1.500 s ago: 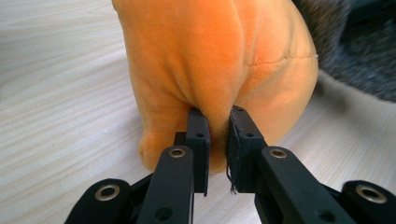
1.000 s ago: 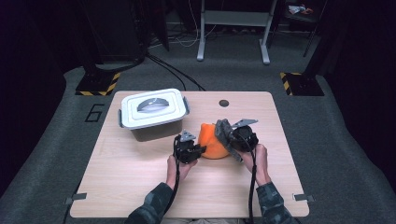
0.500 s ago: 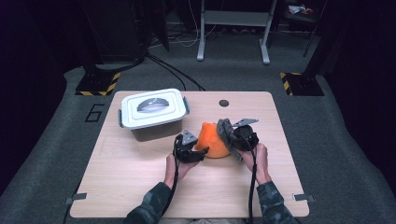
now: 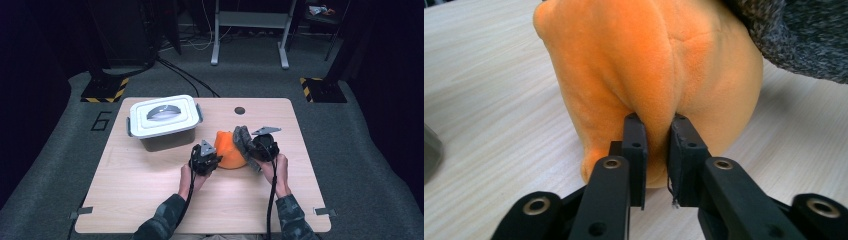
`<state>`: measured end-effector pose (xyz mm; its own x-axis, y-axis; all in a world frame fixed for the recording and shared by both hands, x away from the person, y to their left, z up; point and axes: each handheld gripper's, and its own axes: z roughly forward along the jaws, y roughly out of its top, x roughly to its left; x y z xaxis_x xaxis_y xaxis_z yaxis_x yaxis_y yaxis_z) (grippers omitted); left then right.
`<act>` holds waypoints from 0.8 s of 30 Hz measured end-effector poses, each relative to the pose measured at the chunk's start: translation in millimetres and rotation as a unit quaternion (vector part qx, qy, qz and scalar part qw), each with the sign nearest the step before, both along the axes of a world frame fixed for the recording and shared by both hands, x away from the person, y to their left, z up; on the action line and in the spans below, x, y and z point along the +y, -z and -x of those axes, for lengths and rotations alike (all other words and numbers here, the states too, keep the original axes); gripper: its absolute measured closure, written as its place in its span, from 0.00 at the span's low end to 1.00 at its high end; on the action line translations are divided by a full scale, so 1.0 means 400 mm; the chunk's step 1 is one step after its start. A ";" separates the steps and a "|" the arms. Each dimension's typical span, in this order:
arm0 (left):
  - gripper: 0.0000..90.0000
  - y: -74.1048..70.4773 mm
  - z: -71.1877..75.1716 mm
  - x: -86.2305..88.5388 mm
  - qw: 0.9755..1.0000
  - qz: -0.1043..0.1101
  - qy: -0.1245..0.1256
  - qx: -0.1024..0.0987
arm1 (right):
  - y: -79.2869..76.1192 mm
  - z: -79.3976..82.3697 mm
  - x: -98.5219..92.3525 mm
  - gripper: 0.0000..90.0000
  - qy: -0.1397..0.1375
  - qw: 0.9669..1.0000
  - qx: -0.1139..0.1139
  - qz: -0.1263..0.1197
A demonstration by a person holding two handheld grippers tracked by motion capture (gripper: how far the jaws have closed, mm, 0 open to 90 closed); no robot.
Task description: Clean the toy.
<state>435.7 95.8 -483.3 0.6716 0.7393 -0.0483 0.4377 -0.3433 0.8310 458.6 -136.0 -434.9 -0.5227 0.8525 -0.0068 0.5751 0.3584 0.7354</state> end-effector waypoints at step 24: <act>0.90 -0.005 0.006 0.004 0.997 0.052 -0.007 0.057 | -0.019 0.029 0.102 0.84 -0.047 0.998 -0.012 0.043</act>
